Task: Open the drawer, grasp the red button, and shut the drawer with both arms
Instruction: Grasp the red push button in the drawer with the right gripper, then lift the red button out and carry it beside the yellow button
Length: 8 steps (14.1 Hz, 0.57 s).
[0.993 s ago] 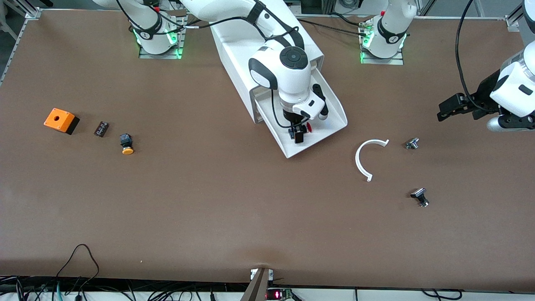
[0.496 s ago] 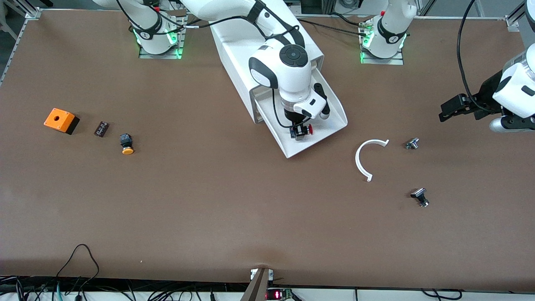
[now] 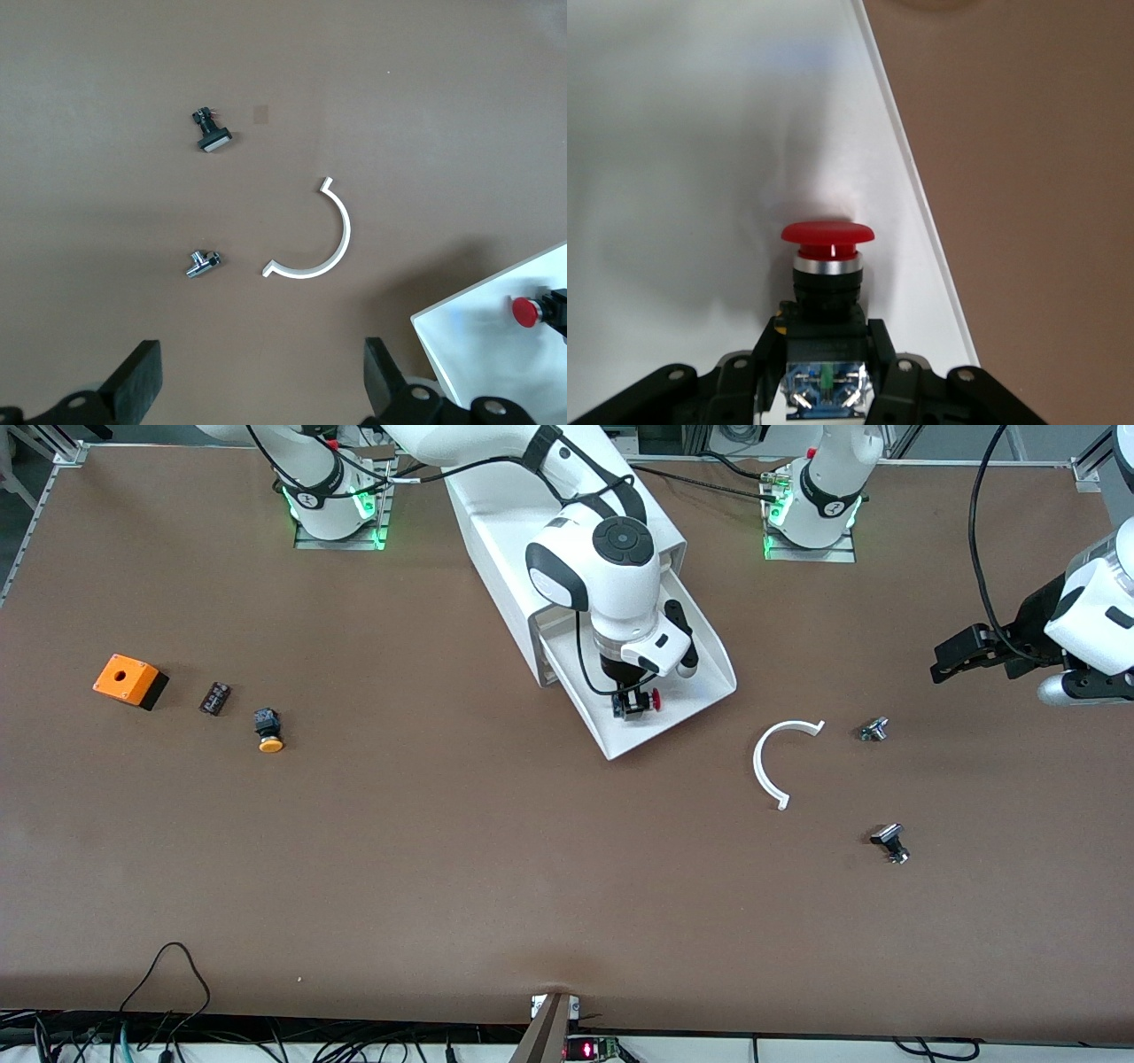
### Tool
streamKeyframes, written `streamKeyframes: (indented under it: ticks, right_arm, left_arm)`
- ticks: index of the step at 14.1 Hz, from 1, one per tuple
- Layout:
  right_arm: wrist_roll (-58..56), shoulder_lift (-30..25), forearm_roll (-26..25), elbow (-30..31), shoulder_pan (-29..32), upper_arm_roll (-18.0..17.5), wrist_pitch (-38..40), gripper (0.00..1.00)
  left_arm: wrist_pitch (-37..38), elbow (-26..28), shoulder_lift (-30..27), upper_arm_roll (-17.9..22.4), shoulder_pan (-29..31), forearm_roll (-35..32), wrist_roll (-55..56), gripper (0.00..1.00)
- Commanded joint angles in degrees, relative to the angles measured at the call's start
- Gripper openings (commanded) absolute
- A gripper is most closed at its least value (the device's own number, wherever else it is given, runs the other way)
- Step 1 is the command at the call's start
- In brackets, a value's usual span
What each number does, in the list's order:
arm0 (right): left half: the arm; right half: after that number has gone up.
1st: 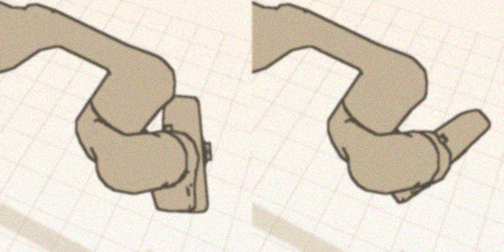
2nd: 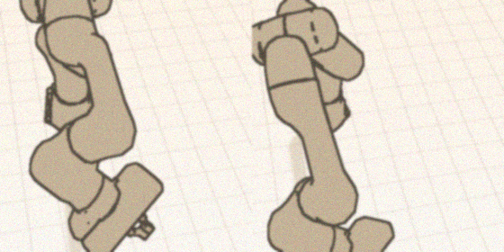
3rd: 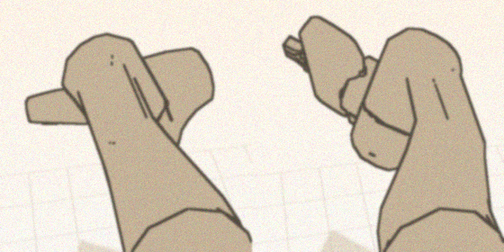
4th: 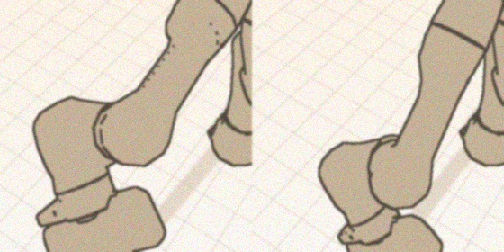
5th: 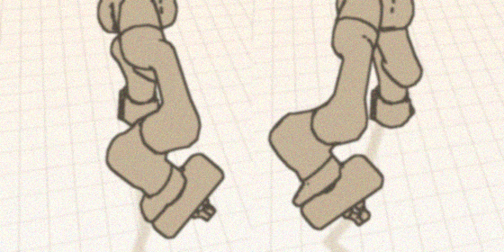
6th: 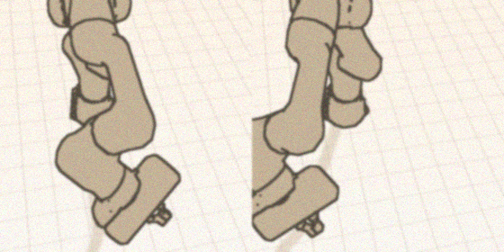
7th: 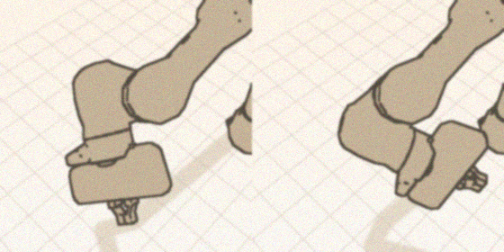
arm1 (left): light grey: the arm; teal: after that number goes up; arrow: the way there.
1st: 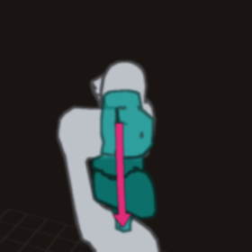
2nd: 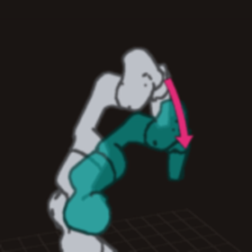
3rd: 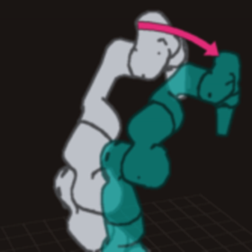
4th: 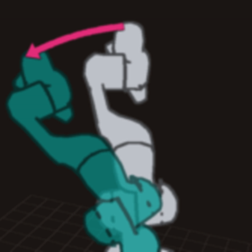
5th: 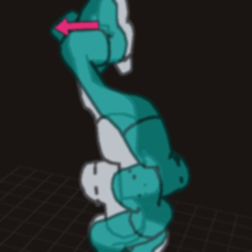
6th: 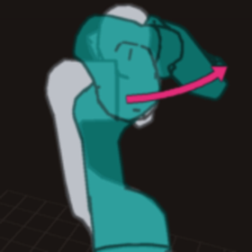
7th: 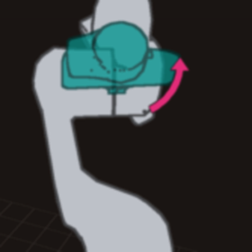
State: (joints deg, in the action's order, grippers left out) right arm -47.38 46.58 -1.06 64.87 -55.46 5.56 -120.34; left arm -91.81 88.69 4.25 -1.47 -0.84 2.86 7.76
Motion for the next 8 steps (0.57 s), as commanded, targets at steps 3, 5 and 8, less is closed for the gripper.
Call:
streamKeyframes:
  ticks: [3,5,8]
  right_arm:
    - [-0.1,-6.1,0.5,-1.4,0.3,0.2,8.3,0.4]
    - [1.6,-9.0,0.4,-1.4,0.2,0.2,9.8,0.4]
    - [6.8,-11.8,0.4,-1.4,0.2,2.5,12.9,0.4]
  left_arm:
    - [1.4,-1.8,0.7,-0.1,0.1,-0.3,-0.1,1.0]
    - [1.4,-1.8,0.7,-0.1,0.1,-0.3,-0.1,1.0]
    - [1.4,-1.7,0.8,-0.1,0.1,-0.3,-0.1,1.0]
